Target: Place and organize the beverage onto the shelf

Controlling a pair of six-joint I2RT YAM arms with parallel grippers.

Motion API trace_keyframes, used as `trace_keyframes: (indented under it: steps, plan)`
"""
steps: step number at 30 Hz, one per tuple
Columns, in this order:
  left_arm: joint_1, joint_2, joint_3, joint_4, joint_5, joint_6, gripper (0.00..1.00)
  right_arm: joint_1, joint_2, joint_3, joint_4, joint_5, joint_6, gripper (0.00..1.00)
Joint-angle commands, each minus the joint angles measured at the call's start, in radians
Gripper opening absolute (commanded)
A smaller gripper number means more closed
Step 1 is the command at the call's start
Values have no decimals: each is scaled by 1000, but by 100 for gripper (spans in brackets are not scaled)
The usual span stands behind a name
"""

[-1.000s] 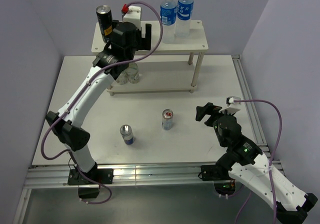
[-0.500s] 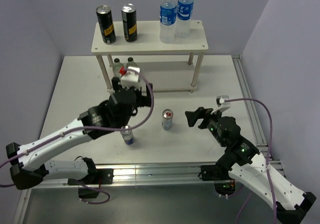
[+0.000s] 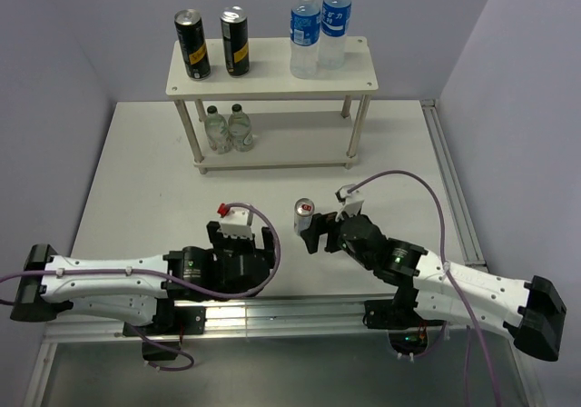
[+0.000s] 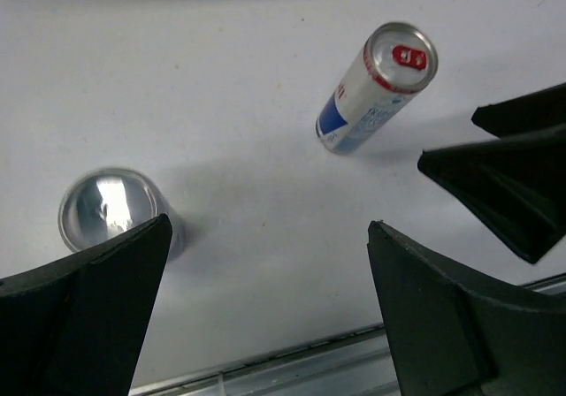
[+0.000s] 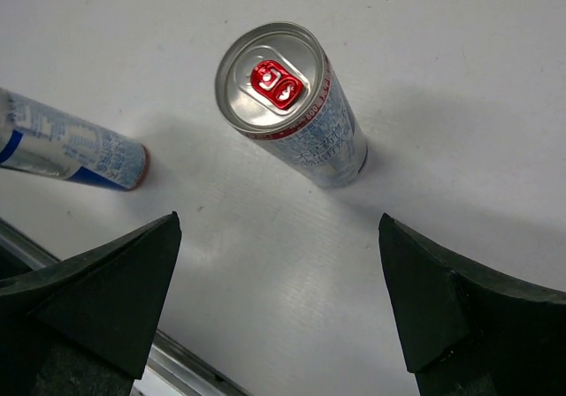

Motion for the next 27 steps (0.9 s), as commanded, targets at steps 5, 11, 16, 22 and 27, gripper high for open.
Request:
trace_keyframes:
  steps: [5,11,16,22,27]
  plan:
    - [-72,17,-121,-204,-72,-505,99,4,153,23,127,102,53,100]
    - [-87,65,-172,-296,-99,-676,99,2,245,27,208,133,57,100]
    - [-85,138,-208,-321,-168,-826,99,2,327,39,282,147,45,100]
    - [-61,255,-178,-304,-230,-857,99,2,426,65,399,199,7,100]
    - [-17,269,-216,-80,-237,-680,99,1,537,96,507,228,-38,100]
